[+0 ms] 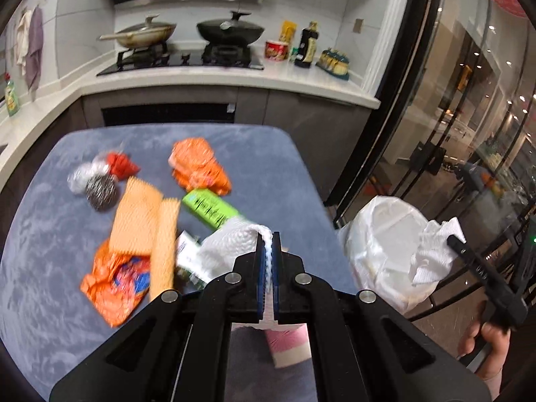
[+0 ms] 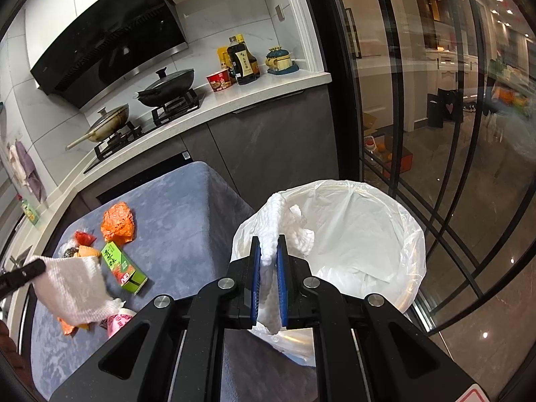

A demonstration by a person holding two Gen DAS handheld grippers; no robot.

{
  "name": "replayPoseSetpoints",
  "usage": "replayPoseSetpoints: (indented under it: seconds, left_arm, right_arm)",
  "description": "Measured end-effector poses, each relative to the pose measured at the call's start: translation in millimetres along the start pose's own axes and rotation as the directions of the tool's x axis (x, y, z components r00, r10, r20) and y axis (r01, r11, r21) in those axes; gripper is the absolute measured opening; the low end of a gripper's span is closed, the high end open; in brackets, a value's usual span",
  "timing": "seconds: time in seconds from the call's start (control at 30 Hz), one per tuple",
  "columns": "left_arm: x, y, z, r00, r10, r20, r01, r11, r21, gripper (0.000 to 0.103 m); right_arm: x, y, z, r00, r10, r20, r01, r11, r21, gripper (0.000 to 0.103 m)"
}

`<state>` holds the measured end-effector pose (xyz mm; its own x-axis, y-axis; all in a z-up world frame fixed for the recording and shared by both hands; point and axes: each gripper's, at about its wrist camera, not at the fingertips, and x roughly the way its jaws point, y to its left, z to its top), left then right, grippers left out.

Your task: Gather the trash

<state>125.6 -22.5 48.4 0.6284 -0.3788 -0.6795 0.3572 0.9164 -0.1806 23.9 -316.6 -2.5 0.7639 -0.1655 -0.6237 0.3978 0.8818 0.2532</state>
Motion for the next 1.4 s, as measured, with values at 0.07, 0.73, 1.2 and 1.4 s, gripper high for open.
replayPoseSetpoints:
  seconds: [0.07, 0.73, 1.2, 1.4]
  left_arm:
    - [0, -10, 7, 1.0, -0.019, 0.015, 0.019, 1.0, 0.018, 0.002]
    - [81, -184, 32, 0.962, -0.264, -0.065, 0.272, 0.937, 0.217, 0.003]
    - [124, -227, 25, 0.958, -0.247, -0.147, 0.279, 0.923, 0.266, 0.015]
    - [119, -224, 29, 0.967, -0.235, -0.099, 0.253, 0.931, 0.262, 0.052]
  right_arm:
    - [0, -4, 3, 1.0, -0.009, 0.007, 0.009, 1.0, 0.003, 0.008]
    - [41, -64, 13, 0.993, -0.109, -0.055, 0.112, 0.992, 0.061, 0.01]
    - [29, -83, 18, 0.991, -0.133, -0.018, 0.134, 0.986, 0.103, 0.035]
    - [21, -88, 16, 0.991, -0.132, -0.004, 0.132, 0.984, 0.12, 0.04]
